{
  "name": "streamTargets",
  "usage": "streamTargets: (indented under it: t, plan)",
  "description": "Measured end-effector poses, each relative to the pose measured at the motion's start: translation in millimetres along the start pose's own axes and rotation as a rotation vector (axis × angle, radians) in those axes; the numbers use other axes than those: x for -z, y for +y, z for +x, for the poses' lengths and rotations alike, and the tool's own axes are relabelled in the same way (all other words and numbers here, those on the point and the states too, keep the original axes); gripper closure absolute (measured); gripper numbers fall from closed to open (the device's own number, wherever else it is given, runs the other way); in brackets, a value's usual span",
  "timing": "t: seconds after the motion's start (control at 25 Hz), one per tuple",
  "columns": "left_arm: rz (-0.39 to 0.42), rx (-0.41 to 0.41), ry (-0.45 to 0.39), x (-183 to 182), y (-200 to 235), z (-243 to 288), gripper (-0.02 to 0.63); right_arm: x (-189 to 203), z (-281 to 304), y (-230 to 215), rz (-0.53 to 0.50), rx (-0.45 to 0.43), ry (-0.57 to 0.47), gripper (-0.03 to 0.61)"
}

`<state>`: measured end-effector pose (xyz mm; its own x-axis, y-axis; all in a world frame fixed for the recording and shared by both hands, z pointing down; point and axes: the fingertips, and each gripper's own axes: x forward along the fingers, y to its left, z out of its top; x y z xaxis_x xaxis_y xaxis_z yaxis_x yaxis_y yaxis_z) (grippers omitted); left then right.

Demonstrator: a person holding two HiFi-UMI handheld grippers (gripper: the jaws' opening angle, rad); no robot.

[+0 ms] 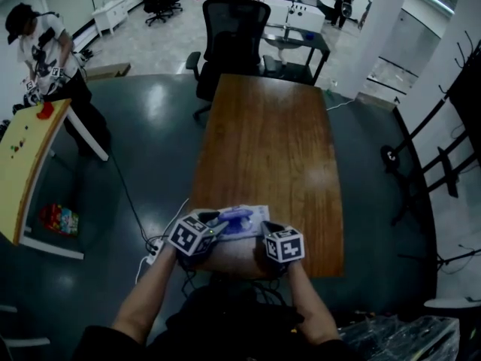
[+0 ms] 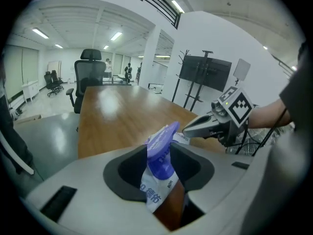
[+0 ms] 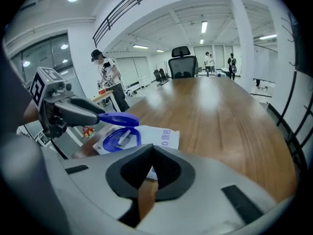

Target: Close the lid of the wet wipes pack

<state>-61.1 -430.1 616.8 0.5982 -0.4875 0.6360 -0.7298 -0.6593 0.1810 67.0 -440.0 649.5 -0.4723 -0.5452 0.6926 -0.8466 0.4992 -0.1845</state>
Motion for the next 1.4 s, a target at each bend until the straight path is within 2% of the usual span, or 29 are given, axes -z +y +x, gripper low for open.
streamTargets:
  t: [0.4, 0.72, 1.04, 1.08, 1.2, 1.4]
  plan:
    - [0.074, 0.003, 0.063, 26, -33, -2, 0.457, -3, -24, 11, -0.004, -0.078, -0.078, 0.568]
    - [0.094, 0.060, 0.098, 14, -56, 20, 0.457, -2, -38, 16, -0.022, -0.063, -0.084, 0.569]
    - [0.096, 0.043, 0.177, 24, -61, 51, 0.460, 13, -54, 4, 0.002, -0.024, -0.080, 0.568]
    - [0.102, 0.023, 0.190, 27, -59, 53, 0.467, 14, -56, 1, 0.005, -0.017, -0.079, 0.568]
    - [0.118, -0.048, 0.221, 36, -47, 57, 0.572, 16, -60, -4, 0.010, -0.002, -0.084, 0.568]
    - [0.098, -0.057, 0.213, 34, -43, 59, 0.571, 15, -64, -5, 0.007, 0.002, -0.092, 0.568]
